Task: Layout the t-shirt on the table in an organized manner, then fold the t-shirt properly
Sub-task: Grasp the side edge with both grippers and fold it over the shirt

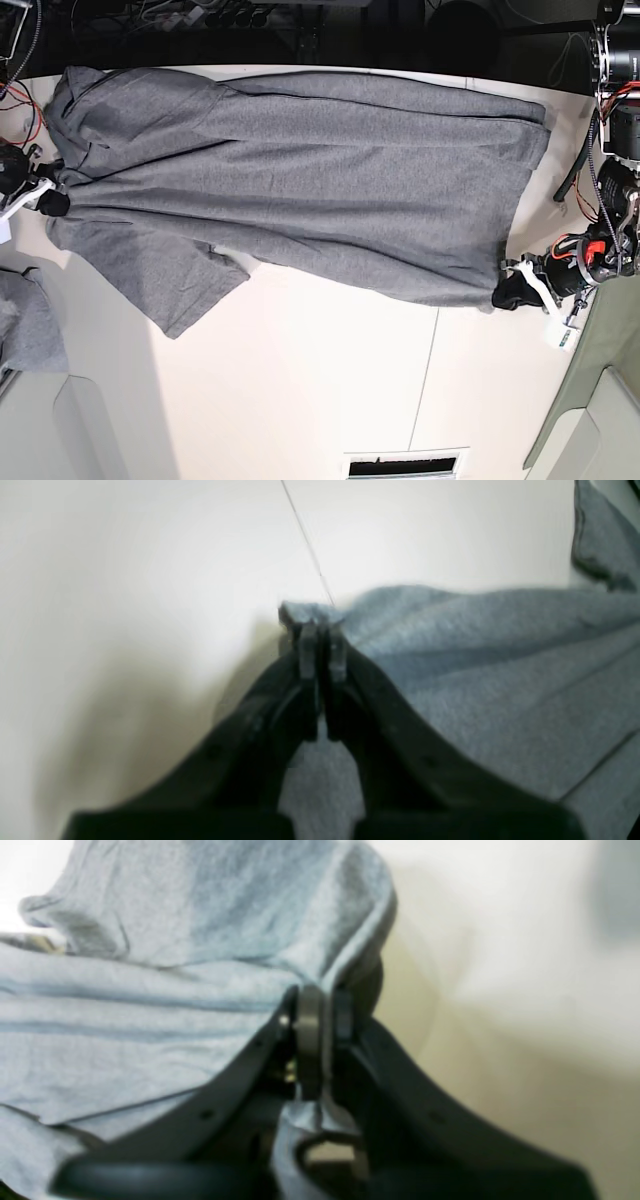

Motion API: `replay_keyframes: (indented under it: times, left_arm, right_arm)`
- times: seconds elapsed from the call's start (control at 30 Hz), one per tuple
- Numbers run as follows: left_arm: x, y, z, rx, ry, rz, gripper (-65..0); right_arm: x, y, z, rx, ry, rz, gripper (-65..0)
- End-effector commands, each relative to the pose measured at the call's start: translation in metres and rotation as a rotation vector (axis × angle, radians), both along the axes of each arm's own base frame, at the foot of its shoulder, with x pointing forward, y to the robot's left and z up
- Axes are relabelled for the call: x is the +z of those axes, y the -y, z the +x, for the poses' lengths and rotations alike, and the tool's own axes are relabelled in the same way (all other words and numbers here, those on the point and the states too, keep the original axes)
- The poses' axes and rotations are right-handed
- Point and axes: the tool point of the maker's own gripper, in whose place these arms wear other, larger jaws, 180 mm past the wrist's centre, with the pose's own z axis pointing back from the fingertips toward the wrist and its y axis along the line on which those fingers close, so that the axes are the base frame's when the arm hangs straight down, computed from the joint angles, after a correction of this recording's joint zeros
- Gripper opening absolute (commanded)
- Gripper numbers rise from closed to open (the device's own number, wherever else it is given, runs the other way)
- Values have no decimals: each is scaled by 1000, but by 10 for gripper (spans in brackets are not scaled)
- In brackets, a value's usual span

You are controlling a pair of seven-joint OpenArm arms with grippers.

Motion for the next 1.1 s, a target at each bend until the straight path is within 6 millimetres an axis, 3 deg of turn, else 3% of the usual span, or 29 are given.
replay_keyframes:
  times: [0.0,0.07,0.1,0.17,0.3,0.4,0.6,0.73,0.9,1.07]
  left_arm:
    - [19,-8,12,13,57,-6,-606]
    - [15,-9,10,19,47,-11,-446]
    - [16,-10,10,19,48,-10,-384]
    - [21,-12,14,24,68,-9,-339]
    - [39,-21,26,41,153,2,-339]
    - [42,-31,34,84,192,54,-339]
    - [10,-28,45,151,153,81,-339]
    - [-11,-11,51,158,106,42,-339]
    - [-8,5,53,115,105,-33,-339]
    - [-9,23,49,74,78,-102,-339]
  right_arm:
    - [15,8,12,-7,52,-12,-481]
    - [18,8,14,-11,66,-10,-382]
    - [20,10,16,-15,78,-12,-362]
    - [26,12,23,-29,114,-11,-360]
    - [42,12,43,-40,174,-6,-360]
    - [57,8,62,-40,221,3,-360]
    - [73,-10,95,-6,272,-28,-360]
    - [63,-29,106,40,257,-59,-360]
    - [43,-57,107,108,222,-72,-360]
    - [34,-53,111,64,226,-103,-359]
